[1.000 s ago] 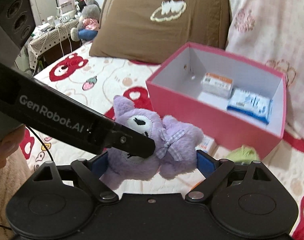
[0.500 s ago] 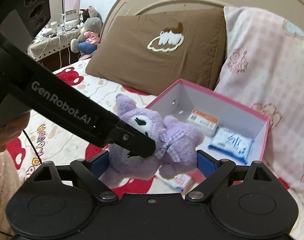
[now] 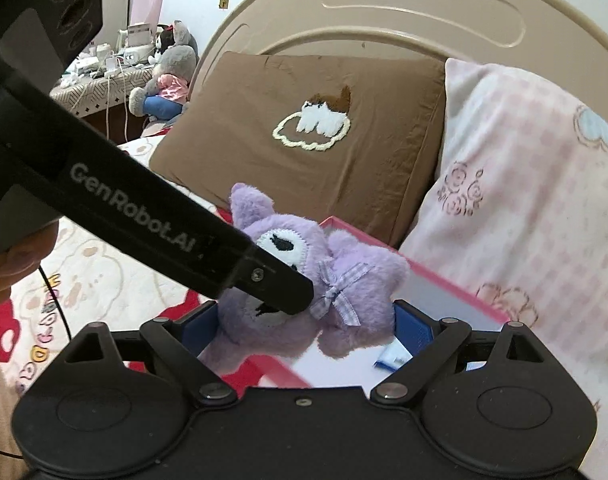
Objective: Organize objects
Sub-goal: 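Carry the plush with the left tool over and into the pink box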
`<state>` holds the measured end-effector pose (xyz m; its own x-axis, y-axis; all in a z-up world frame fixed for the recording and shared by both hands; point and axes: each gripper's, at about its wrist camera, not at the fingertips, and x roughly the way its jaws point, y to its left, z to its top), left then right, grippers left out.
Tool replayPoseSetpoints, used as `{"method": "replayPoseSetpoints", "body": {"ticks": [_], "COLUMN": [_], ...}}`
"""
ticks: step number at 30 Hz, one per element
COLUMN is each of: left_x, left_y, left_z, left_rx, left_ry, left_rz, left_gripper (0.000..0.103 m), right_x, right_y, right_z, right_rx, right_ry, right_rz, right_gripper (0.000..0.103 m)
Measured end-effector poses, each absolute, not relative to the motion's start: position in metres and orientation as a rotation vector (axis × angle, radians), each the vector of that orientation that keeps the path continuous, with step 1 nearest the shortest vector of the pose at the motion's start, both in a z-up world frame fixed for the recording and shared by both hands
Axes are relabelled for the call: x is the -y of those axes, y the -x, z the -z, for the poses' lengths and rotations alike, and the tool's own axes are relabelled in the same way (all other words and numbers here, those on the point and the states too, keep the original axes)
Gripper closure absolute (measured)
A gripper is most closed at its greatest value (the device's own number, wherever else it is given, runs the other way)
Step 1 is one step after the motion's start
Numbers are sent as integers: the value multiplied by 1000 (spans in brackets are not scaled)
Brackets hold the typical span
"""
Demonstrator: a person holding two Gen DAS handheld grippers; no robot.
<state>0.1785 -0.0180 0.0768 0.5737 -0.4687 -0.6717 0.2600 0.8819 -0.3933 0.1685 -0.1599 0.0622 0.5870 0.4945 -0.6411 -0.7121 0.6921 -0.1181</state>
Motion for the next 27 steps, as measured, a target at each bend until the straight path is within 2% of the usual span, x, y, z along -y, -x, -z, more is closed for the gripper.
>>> {"method": "replayPoseSetpoints", "body": {"ticks": [9,27], "left_x": [19,16], "left_y": [-212,-260], "left_z": [-48,33], "left_rx": [-839,-961], "left_ry": [297,330], "left_rz": [407,444], "left_gripper": [58,58], "right_x": [159,159], "right_y": [-229,-269], "right_z": [-47,20], "right_rx": [-731,-876], "right_ry": [240,164], "right_rz": [-722,-731], "right_gripper": [9,9]}}
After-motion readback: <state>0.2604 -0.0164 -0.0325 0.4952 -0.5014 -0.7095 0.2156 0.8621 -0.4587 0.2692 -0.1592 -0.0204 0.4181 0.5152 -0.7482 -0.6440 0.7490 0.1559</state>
